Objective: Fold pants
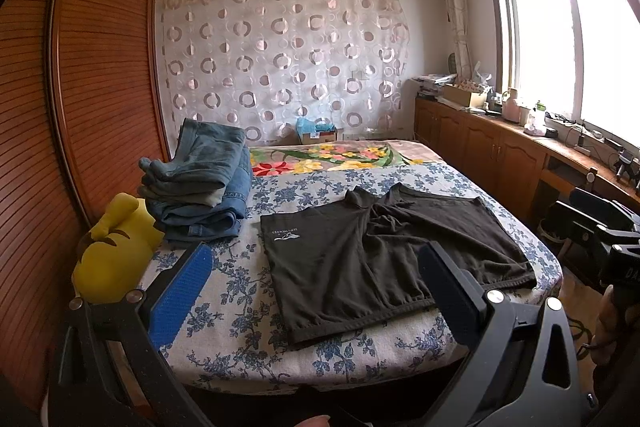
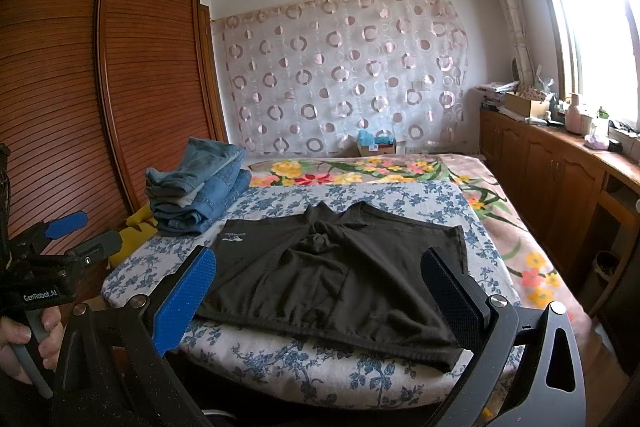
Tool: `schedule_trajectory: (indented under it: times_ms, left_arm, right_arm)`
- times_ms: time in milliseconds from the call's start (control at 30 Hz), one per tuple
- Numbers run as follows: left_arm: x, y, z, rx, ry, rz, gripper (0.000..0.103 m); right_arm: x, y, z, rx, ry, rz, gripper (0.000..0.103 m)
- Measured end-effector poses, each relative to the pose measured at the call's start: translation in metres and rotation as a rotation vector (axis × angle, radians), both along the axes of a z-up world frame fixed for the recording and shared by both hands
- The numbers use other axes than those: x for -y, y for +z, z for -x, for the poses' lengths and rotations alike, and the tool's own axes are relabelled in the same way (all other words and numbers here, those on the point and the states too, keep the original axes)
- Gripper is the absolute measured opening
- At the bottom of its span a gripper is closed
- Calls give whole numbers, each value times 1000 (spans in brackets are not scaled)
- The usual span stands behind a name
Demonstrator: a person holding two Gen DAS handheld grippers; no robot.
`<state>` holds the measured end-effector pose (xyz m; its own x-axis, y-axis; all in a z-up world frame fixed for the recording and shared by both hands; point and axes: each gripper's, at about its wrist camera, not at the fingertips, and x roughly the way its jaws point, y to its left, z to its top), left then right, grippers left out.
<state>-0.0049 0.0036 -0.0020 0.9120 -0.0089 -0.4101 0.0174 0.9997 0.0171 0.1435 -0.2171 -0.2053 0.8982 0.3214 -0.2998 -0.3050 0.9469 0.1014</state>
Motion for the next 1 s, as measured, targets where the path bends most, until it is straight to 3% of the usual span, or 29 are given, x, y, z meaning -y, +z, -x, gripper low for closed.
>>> schedule_trajectory:
  times_ms: [1000]
  left_arm:
    - [2, 0, -1, 2, 2, -4, 103]
  right_arm:
    - [0, 2, 2, 0, 1, -3, 102]
